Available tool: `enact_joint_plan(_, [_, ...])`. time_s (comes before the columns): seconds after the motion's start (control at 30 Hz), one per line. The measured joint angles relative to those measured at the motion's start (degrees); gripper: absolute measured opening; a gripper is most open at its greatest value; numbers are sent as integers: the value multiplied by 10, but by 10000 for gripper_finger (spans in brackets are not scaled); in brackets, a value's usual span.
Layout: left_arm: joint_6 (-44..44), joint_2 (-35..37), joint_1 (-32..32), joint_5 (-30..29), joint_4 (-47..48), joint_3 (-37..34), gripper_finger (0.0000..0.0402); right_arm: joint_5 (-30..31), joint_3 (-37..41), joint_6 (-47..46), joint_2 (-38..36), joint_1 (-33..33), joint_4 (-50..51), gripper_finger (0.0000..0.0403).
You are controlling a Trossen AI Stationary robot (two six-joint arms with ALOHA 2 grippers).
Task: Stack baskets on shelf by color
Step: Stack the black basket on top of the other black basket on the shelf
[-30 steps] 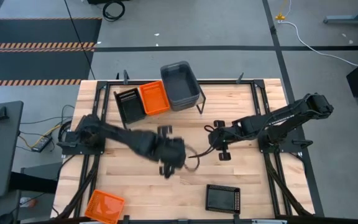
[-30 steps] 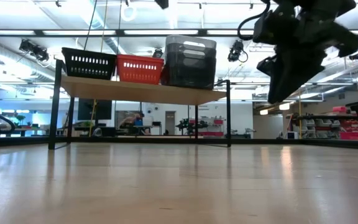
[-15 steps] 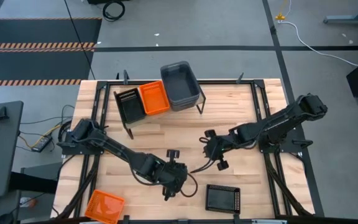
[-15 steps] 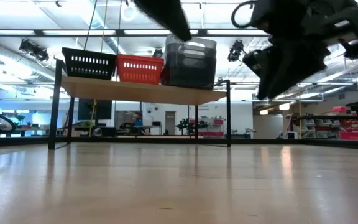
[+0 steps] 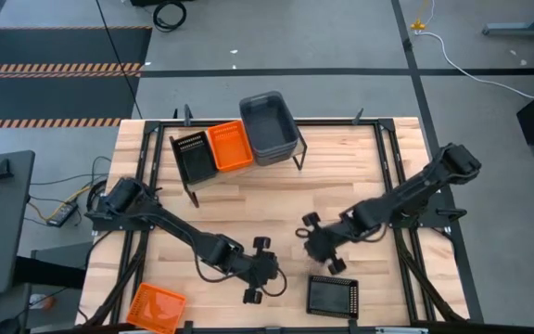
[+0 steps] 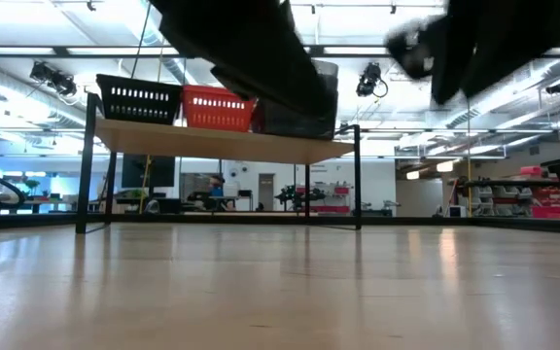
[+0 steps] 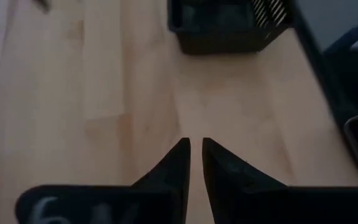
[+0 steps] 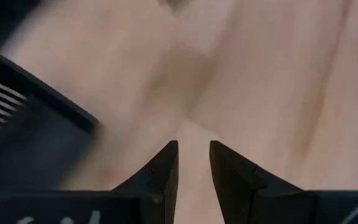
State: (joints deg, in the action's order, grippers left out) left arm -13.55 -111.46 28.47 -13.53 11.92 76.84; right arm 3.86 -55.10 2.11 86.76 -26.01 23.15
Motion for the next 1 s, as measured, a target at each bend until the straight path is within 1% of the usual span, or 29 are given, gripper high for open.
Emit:
enact_joint_plan(0.07, [-12, 0, 4, 3, -38, -13, 48, 1, -33, 0, 4, -28, 16, 99])
enact_joint_plan(0.2, [-29, 0, 20, 0, -78, -24, 48, 6, -94, -1, 25, -80, 57, 99])
enact_joint_plan(0.3, [-40, 0, 37, -21, -105, -25, 48, 20, -136, -17, 52, -113, 102, 99])
enact_joint_plan(0.4, [-47, 0, 53, -46, -127, -25, 48, 21, -166, -58, 87, -138, 169, 107])
enact_joint_plan(0.5, [-54, 0, 65, -63, -156, -25, 47, 21, -184, -117, 121, -160, 232, 131])
enact_joint_plan(0.67, [-53, 0, 78, -89, -192, -24, 46, 7, -185, -197, 161, -200, 321, 194])
enact_joint_plan(0.83, [-53, -1, 73, -115, -210, -24, 44, -5, -188, -253, 159, -240, 336, 247])
enact_joint_plan(0.9, [-53, -1, 68, -125, -215, -24, 44, -5, -194, -266, 152, -258, 336, 258])
enact_joint_plan(1.0, [-53, -1, 62, -142, -224, -24, 44, -6, -201, -267, 149, -289, 334, 262])
